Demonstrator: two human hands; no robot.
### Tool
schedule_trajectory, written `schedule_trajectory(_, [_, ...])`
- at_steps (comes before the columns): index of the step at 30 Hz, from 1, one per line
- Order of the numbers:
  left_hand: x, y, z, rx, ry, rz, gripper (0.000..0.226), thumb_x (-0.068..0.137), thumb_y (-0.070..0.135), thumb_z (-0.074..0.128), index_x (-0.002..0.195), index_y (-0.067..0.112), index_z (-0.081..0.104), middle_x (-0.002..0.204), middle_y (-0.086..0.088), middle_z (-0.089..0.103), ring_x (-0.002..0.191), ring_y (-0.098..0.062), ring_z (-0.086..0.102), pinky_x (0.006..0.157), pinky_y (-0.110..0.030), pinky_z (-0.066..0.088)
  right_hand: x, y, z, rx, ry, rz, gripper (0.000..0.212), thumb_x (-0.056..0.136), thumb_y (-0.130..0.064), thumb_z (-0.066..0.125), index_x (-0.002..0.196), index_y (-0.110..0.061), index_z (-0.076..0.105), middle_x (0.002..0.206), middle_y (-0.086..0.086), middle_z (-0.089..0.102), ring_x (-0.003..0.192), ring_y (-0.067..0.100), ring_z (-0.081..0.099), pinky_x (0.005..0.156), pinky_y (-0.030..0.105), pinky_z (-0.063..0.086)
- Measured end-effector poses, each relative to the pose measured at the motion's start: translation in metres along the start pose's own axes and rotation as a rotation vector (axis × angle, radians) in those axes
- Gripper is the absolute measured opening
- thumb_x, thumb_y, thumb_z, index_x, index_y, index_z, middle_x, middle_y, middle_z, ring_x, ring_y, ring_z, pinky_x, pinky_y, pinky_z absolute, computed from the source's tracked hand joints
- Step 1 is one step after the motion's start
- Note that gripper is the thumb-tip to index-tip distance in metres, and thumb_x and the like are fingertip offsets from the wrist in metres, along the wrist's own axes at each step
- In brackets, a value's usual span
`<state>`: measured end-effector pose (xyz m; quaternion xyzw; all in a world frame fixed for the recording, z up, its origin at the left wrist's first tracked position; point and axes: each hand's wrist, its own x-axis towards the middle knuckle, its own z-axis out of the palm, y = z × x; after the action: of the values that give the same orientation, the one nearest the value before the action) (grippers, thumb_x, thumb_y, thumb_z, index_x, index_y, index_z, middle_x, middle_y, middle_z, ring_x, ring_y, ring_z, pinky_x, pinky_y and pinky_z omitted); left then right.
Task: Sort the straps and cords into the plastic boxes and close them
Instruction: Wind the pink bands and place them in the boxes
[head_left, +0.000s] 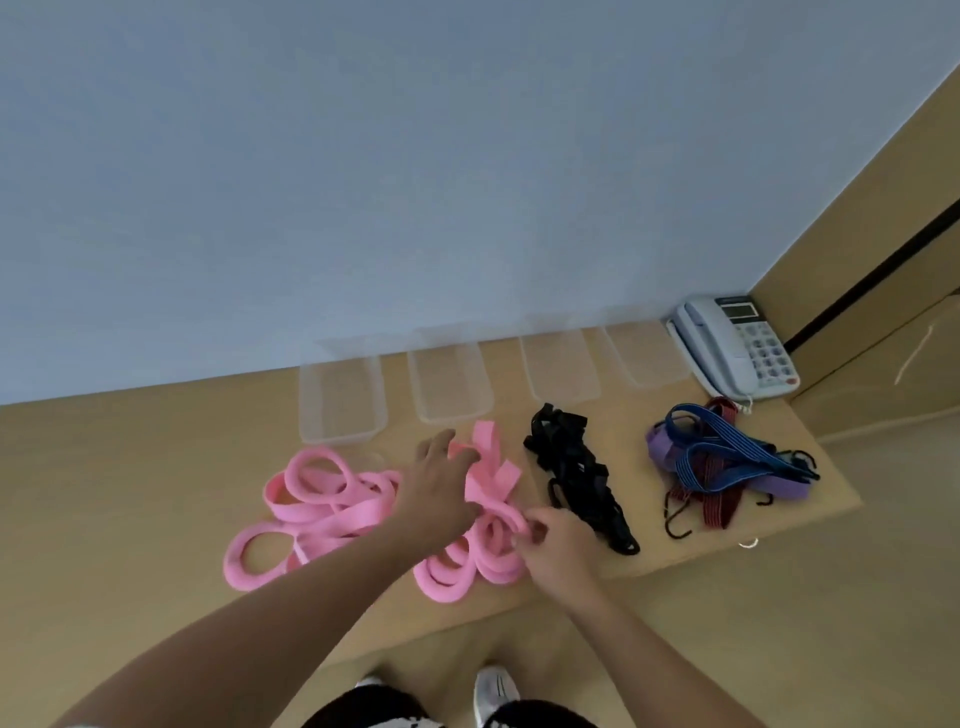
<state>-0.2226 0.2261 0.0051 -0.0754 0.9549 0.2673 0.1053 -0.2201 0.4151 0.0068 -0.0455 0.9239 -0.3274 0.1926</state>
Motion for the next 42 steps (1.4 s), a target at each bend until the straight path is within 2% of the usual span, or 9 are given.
schedule_trajectory(4, [-0.007,-0.002,0.022,0.079,-0.101,-0.036,0.072,0.08,0.045,0.073,0.145,0.029,0.046,0.166,-0.005,0.021,0.148,-0.029,0.026,0.117,-0.047,0.028,0.009,0.017,0.011,-0.081,0.011,-0.065,0.013,0.093,-0.026,0.066,0.104,-0.02,0.069,0.097,-0.001,0.053,0.082,0.014,0.054,0.072,0.022,0.039])
schedule_trajectory(14, [-0.004,0.003,0.022,-0.063,-0.172,-0.136,0.069,0.086,0.022,0.072,0.15,0.019,0.045,0.166,0.002,0.027,0.149,-0.02,0.031,0.114,-0.029,0.028,0.013,0.027,0.012,-0.072,-0.108,-0.083,0.029,0.093,-0.03,0.066,0.12,-0.021,0.062,0.107,-0.004,0.044,0.085,0.012,0.054,0.077,0.022,0.045])
schedule_trajectory(19, [-0.006,0.008,0.026,-0.098,-0.128,-0.125,0.062,0.088,0.018,0.067,0.147,0.02,0.048,0.165,0.004,0.027,0.148,-0.018,0.031,0.105,-0.021,0.025,0.008,0.027,0.009,-0.062,-0.136,-0.091,0.041,0.092,-0.032,0.068,0.131,-0.021,0.057,0.114,-0.001,0.044,0.093,0.015,0.057,0.087,0.024,0.048])
schedule_trajectory(23, [-0.016,0.012,0.016,-0.055,0.0,-0.047,0.046,0.086,0.019,0.07,0.131,0.02,0.064,0.157,-0.005,0.043,0.135,-0.028,0.049,0.102,-0.038,0.043,0.0,0.014,0.008,-0.073,-0.001,-0.174,0.032,0.093,-0.034,0.065,0.122,-0.022,0.059,0.108,-0.003,0.041,0.085,0.014,0.056,0.076,0.025,0.05])
schedule_trajectory(25, [-0.028,0.006,0.007,-0.059,0.108,-0.005,0.038,0.085,0.016,0.07,0.124,0.017,0.07,0.142,-0.007,0.059,0.126,-0.029,0.057,0.099,-0.038,0.045,0.001,-0.002,0.012,-0.11,0.05,-0.219,0.026,0.094,-0.038,0.062,0.112,-0.021,0.061,0.102,-0.005,0.04,0.082,0.013,0.052,0.071,0.024,0.046])
schedule_trajectory(32, [-0.095,-0.066,-0.039,-0.093,0.343,-0.088,0.023,0.084,0.012,0.073,0.106,0.018,0.077,0.109,-0.002,0.074,0.099,-0.024,0.065,0.074,-0.032,0.046,-0.008,-0.075,0.053,-0.124,-0.046,-0.342,0.024,0.092,-0.036,0.063,0.111,-0.021,0.067,0.107,-0.001,0.059,0.087,0.018,0.059,0.074,0.03,0.046])
schedule_trajectory(35, [-0.119,-0.11,-0.054,-0.151,0.365,-0.245,0.025,0.084,0.01,0.068,0.105,0.02,0.077,0.105,0.001,0.073,0.094,-0.022,0.065,0.073,-0.029,0.043,-0.017,-0.106,0.083,-0.181,-0.153,-0.491,0.027,0.089,-0.036,0.067,0.109,-0.018,0.067,0.112,0.0,0.057,0.095,0.02,0.058,0.074,0.03,0.044])
schedule_trajectory(38, [-0.138,-0.147,-0.061,-0.203,0.344,-0.342,0.029,0.084,0.005,0.063,0.104,0.022,0.076,0.101,0.003,0.07,0.092,-0.018,0.064,0.071,-0.024,0.038,-0.024,-0.125,0.111,-0.322,-0.284,-0.522,0.051,0.083,-0.043,0.072,0.127,-0.021,0.059,0.126,0.001,0.046,0.114,0.021,0.049,0.092,0.034,0.047])
schedule_trajectory(42, [-0.153,-0.178,-0.063,-0.27,0.285,-0.321,0.026,0.086,0.007,0.064,0.105,0.021,0.075,0.103,0.002,0.07,0.095,-0.017,0.064,0.079,-0.027,0.046,-0.028,-0.134,0.136,-0.543,-0.225,-0.471,0.054,0.084,-0.043,0.072,0.132,-0.024,0.055,0.128,0.003,0.049,0.117,0.024,0.044,0.097,0.035,0.044])
